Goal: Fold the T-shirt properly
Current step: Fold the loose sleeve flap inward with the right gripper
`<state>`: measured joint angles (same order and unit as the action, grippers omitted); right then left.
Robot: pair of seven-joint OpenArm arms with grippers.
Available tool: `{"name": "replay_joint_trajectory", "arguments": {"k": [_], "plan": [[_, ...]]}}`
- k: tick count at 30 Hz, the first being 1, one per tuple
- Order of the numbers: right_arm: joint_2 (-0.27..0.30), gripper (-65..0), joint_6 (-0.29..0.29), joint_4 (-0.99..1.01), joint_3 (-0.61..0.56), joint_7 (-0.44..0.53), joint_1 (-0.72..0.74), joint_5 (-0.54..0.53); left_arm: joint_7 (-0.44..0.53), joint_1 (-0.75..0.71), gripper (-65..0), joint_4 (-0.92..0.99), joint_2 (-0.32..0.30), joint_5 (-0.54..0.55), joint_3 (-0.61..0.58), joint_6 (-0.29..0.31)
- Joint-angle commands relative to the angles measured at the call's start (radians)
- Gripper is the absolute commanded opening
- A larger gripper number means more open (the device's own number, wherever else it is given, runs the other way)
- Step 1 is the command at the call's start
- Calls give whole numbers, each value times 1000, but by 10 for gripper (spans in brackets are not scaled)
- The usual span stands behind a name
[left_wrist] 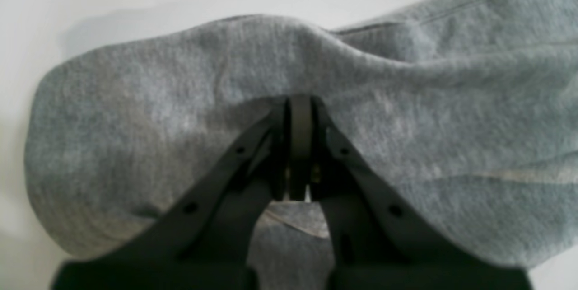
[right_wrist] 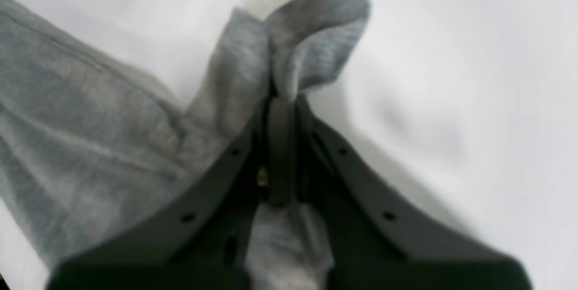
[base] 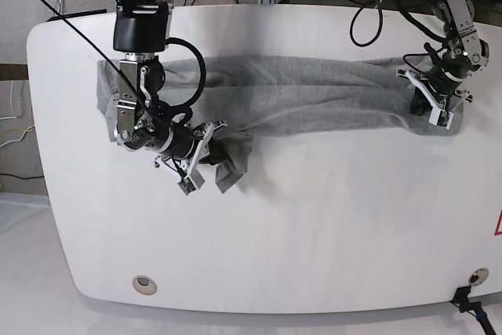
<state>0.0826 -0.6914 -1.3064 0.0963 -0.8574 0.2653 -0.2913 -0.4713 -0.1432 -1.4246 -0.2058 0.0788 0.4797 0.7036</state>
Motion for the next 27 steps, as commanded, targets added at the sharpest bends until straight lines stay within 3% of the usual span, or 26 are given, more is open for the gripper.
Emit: {"name": "replay_joint_trajectory", "arguments": {"k": [1,12,17,27], "plan": [[-2,-650,-7,-89,36,-38,27,-21,9,7,-650,-15,-13,5,6,-5],[-10,-650,-7,-457,58,-320,-125,-23,9,9,-650,-12,-11,2,3,-5],[-40,-650,-7,-563,55,-336,-240,-23,9,9,-650,-11,-11,0,3,-5],[-62,-650,-7,-562,55,-329,-372,-23,9,9,-650,-11,-11,-1,3,-5]]}}
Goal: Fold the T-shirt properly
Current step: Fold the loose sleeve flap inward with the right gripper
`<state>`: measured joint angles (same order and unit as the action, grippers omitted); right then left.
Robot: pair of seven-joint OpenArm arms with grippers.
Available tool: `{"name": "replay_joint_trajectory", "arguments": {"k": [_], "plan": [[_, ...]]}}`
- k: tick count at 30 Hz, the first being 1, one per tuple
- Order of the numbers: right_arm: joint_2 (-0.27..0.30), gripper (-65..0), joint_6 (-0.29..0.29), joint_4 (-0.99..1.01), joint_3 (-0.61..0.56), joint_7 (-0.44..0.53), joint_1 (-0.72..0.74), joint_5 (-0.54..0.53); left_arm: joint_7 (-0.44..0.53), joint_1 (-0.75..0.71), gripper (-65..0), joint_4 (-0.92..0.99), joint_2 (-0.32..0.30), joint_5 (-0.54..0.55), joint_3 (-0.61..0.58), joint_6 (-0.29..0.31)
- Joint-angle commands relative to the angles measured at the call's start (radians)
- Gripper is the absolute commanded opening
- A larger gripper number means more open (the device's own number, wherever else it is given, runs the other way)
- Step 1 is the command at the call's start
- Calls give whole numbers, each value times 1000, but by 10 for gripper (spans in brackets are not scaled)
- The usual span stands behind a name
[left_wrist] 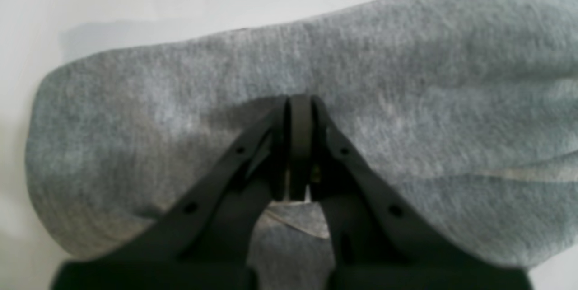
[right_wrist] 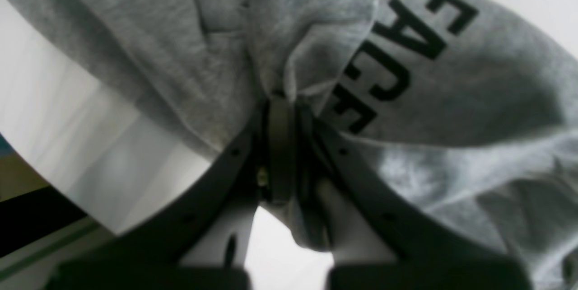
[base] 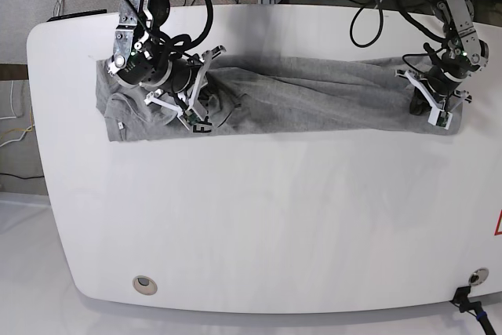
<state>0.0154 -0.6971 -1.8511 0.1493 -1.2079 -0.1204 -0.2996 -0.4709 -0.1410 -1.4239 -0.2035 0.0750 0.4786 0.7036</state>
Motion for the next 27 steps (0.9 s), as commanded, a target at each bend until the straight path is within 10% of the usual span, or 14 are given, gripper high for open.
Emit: {"name": "replay_joint_trajectory", "arguments": {"k": [1,7,16,27], "plan": [[5,-650,-1,-12,2,21,14,-13,8,7,-650,-12,-14,4,4,-5],[11,-647,-1,31,9,43,21,-5,8,7,-650,-12,-12,4,4,-5],[59,-141,-1,26,6,107,23,-11,8,7,-650,-12,-15,6,6,-5],[73,-150,-1,-118,8,121,63,-5,13,7,-650,-18,-15,6,7,-5]]}}
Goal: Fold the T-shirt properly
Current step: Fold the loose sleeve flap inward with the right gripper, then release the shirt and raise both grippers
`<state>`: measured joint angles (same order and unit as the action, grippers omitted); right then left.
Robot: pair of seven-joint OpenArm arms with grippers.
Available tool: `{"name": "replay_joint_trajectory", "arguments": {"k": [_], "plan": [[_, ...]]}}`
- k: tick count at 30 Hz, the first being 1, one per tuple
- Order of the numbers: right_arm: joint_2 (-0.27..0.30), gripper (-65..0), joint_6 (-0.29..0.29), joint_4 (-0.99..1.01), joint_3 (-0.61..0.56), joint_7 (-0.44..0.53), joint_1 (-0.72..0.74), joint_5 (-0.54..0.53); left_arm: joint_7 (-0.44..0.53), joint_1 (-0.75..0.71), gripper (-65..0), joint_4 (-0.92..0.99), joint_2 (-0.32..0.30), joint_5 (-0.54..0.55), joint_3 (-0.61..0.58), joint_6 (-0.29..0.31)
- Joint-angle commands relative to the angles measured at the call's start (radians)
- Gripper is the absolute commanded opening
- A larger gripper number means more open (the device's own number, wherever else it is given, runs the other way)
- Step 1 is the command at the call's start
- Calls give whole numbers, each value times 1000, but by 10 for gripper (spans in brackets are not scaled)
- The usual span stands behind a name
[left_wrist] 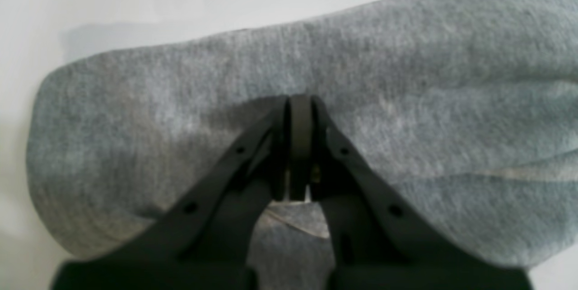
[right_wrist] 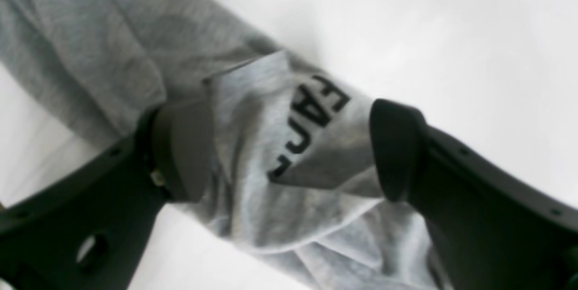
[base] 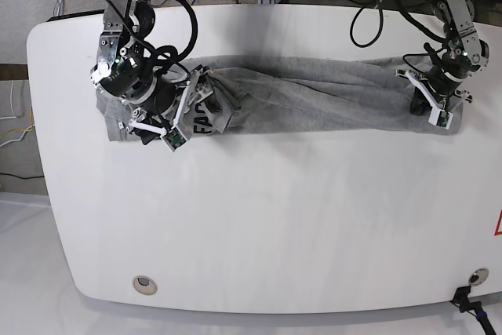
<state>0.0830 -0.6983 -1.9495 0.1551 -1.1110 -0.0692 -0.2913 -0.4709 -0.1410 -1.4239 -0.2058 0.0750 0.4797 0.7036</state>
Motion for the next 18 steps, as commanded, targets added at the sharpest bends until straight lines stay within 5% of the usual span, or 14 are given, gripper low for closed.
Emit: {"name": "replay_joint_trajectory", "arguments": {"k": [1,8,14,18], "plan": [[5,-185,0,-20,4,42,12,-12,13,7,-650,-18,-13,6,4,-5],[14,-650,0,-18,94,173,-50,-10,14,7,-650,-70,-13,3,3,-5],[19,-650,0,2,165,205,-91,-10,33,7,-650,-70,-13,1,1,-5],[19,-650,0,141,162,329,-110,-10,84,7,-650,-65,-8,-50,1,-5]]}}
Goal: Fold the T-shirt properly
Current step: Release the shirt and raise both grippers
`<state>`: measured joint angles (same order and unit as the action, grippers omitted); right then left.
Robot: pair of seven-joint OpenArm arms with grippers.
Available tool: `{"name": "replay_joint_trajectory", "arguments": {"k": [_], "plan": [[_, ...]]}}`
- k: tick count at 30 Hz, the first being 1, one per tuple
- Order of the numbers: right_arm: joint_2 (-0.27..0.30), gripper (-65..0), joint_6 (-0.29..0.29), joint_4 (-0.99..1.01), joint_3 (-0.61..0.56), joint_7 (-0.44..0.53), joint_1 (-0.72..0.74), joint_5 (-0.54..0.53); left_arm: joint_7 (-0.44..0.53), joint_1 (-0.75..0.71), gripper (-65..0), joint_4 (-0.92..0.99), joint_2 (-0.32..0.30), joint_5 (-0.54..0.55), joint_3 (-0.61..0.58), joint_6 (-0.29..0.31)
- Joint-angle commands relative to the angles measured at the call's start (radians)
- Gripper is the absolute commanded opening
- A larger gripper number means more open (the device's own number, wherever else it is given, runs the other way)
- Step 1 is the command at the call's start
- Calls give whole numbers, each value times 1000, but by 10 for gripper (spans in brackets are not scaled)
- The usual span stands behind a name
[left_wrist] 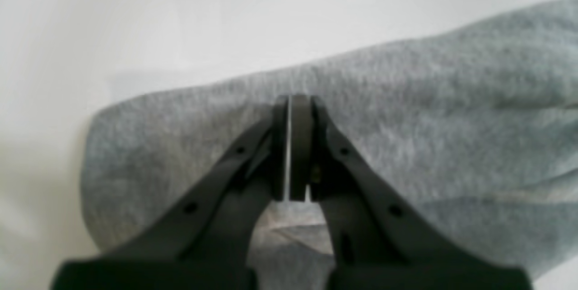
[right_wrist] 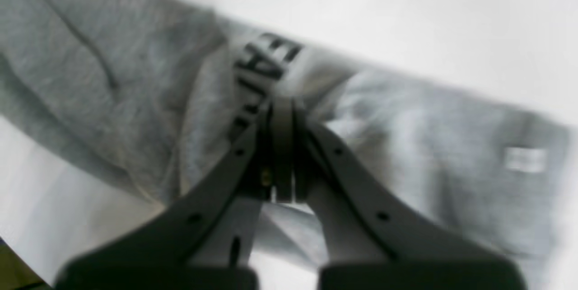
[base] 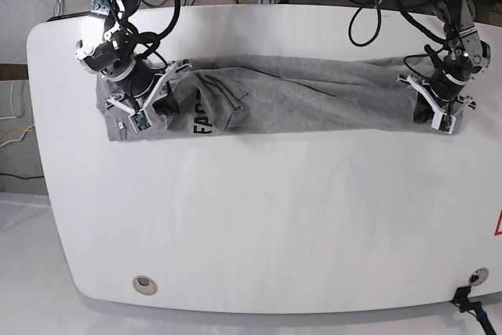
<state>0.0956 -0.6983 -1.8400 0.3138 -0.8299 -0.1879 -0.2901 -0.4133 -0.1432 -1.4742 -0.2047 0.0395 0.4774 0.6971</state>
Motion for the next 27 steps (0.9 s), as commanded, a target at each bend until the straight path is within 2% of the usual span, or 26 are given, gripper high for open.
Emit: {"name": "replay_joint_trajectory", "arguments": {"k": [1,6,9,15,20,24,27], "plan": [[6,-650,0,82,3,74,9,-11,26,9,-650,-15,-9,-25,4,1],[6,-650,0,288,3,208,17,-13,27,9,-650,-15,-9,-28,4,1],[17,-650,0,316,2,215,17,-13,27,9,-650,-15,-9,-28,4,1],[19,-650,0,159,2,197,-6,-13,29,9,-650,-46,-9,-28,2,1],[16,-650,0,33,2,177,-11,-5,29,9,-650,-104,-8,-30,-56,1],[-7,-650,22,-8,-32,245,-6,113,110,0,-650,-151,-8,-33,-116,1],[-46,-650,76,-30,-67,337,-8,231,182,-19,-650,-155,-11,-33,-161,-76]]}}
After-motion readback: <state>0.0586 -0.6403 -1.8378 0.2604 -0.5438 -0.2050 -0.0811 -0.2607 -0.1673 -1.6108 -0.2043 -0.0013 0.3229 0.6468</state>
